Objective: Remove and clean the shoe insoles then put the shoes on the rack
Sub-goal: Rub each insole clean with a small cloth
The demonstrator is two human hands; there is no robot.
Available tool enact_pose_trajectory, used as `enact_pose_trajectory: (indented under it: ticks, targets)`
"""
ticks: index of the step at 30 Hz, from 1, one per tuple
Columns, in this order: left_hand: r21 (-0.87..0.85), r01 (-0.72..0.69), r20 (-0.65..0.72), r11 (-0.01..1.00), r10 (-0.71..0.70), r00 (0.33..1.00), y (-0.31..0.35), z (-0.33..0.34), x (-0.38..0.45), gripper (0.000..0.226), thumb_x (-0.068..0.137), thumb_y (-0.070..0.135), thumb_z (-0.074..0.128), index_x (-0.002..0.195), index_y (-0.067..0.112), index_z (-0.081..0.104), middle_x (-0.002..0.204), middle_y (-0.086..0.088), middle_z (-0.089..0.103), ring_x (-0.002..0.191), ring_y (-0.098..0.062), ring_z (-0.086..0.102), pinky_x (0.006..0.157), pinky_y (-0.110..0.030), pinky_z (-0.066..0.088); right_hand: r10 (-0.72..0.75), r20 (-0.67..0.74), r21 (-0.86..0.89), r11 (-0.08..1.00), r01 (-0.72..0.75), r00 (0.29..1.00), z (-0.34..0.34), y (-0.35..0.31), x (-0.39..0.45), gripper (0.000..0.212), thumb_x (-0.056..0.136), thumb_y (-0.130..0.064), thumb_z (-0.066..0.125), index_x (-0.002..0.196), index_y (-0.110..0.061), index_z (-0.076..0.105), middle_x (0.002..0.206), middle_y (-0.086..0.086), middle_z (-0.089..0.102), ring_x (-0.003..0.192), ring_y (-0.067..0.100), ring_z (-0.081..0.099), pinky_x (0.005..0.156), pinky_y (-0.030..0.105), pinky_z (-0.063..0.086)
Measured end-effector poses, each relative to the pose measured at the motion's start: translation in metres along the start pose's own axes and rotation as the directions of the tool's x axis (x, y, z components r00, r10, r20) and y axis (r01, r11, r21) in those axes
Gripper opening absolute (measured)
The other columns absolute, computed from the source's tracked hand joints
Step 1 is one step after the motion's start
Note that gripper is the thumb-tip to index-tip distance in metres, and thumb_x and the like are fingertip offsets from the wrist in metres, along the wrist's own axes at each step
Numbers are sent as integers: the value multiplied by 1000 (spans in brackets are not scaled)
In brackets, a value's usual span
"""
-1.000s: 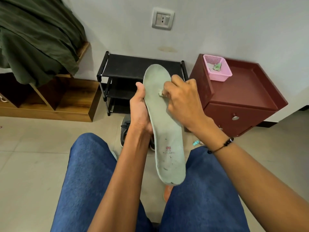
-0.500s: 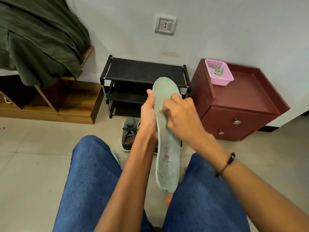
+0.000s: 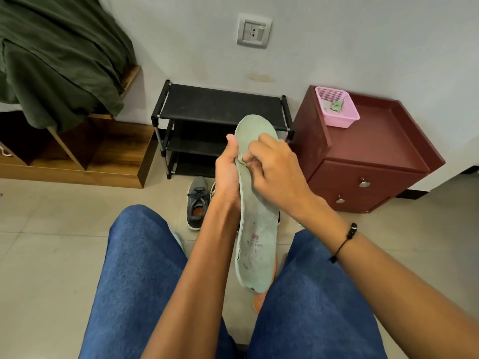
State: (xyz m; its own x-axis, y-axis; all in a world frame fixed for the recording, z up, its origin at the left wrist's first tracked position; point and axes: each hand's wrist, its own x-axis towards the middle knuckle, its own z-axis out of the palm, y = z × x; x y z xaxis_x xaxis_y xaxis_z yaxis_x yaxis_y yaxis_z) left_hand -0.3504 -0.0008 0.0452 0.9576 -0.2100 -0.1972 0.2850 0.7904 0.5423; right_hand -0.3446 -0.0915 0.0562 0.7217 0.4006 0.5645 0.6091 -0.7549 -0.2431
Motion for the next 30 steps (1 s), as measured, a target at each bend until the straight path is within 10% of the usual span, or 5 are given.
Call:
enact_pose_trajectory:
  ticks: [7, 13, 24, 30]
  targets:
    - [-19, -47, 42, 999, 48, 998, 9, 8, -4, 52, 101, 44, 25, 100, 6, 60, 79, -8, 70, 72, -19, 68, 66, -27, 56, -1, -99, -178, 984, -16, 995, -6, 16, 44, 9, 72, 3, 54, 73, -4, 59, 76, 14, 57, 60, 33, 55, 59, 35, 39]
    - [-1, -61, 10, 998, 61, 998, 12, 8, -6, 56, 100, 46, 24, 98, 4, 62, 77, -11, 71, 67, -23, 68, 56, -31, 57, 94, -241, 2, 995, -97, 966, -12, 12, 54, 11, 73, 4, 53, 76, -2, 62, 80, 12, 59, 69, 25, 58, 64, 29, 40]
    - [-30, -92, -32, 995, 91, 995, 14, -5, -5, 53, 102, 42, 20, 97, 6, 58, 73, -6, 70, 68, -16, 69, 62, -23, 56, -16, -93, -109, 994, 6, 996, 11, 5, 44, 12, 73, 2, 48, 73, -3, 59, 77, 12, 56, 61, 31, 53, 60, 39, 40]
    - [-24, -36, -28, 999, 36, 999, 8, 0, -4, 74, 101, 43, 23, 63, 8, 75, 63, -8, 70, 53, -19, 67, 46, -25, 54, 253, -217, 22, 967, -254, 943, -1, 19, 57, 15, 79, 3, 50, 84, -2, 63, 90, 13, 60, 77, 26, 58, 69, 24, 36]
